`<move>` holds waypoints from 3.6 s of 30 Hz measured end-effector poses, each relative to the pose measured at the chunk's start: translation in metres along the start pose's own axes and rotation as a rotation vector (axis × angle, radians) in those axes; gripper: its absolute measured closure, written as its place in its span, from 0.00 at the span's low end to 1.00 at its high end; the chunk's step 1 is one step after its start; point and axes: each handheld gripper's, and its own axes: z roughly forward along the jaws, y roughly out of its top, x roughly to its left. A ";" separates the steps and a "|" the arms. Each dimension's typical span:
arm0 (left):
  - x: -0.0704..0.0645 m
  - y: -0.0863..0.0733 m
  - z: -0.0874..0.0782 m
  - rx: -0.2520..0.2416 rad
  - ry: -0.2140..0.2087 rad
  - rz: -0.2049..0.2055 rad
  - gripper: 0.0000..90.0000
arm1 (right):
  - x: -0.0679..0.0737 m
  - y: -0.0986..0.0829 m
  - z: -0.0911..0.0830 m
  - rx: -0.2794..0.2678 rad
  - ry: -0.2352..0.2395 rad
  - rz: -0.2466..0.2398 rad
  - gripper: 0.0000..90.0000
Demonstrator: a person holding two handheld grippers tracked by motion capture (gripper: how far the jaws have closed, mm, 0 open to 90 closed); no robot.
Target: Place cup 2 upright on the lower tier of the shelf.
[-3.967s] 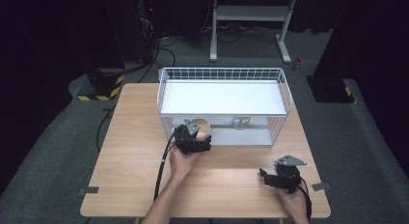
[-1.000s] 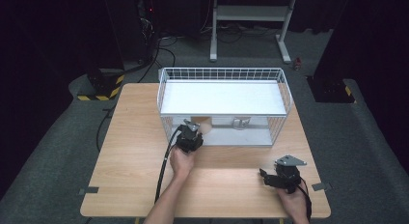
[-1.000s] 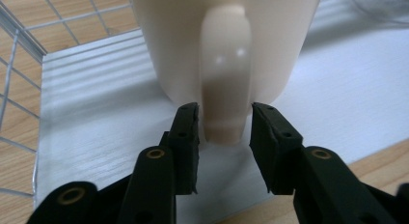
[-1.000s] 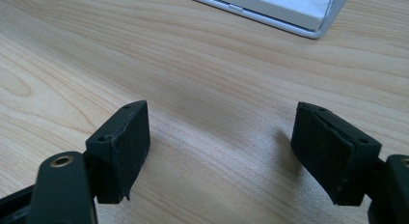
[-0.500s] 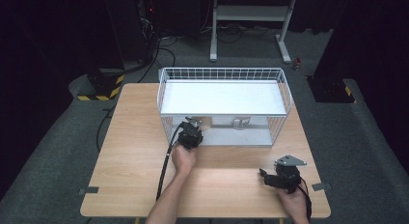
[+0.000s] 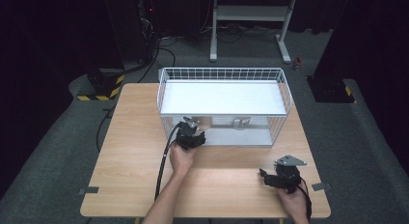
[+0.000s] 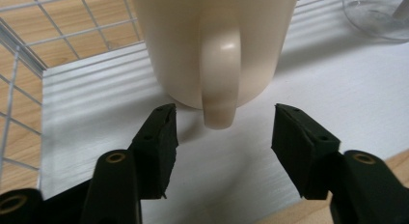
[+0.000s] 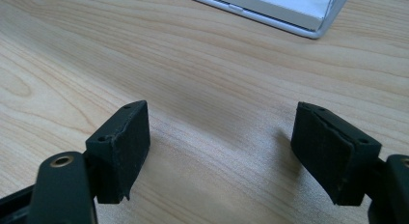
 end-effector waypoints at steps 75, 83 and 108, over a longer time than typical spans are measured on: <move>0.031 -0.041 -0.096 -0.143 -0.179 -0.067 0.32 | 0.000 0.000 0.000 0.000 -0.001 0.002 0.24; 0.042 -0.053 -0.102 -0.146 -0.178 -0.101 0.31 | 0.000 0.000 0.000 0.000 0.000 0.003 0.24; 0.058 -0.082 -0.114 -0.149 -0.158 -0.142 0.30 | 0.000 0.000 0.000 0.000 0.000 0.003 0.24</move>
